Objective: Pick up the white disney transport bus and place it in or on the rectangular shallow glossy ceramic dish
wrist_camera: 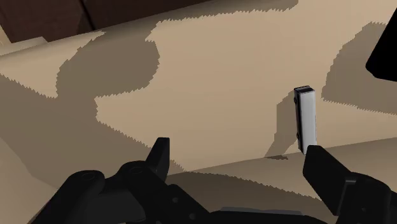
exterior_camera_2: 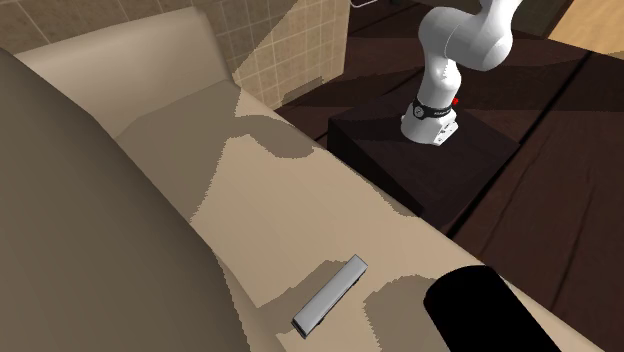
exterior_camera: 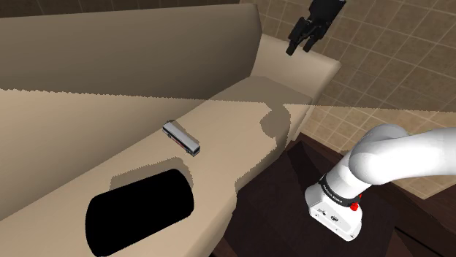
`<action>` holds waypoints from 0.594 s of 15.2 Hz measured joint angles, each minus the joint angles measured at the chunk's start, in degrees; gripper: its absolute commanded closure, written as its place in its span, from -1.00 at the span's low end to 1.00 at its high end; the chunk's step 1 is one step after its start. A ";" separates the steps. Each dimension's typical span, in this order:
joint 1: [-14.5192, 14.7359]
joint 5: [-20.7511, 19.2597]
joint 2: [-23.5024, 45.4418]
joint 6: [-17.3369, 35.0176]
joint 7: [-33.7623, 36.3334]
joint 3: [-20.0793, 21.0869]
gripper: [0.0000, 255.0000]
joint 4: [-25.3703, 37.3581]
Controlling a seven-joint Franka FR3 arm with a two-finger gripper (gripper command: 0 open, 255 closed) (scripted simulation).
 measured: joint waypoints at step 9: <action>1.30 1.59 7.65 11.09 3.53 4.21 -1.00 -4.47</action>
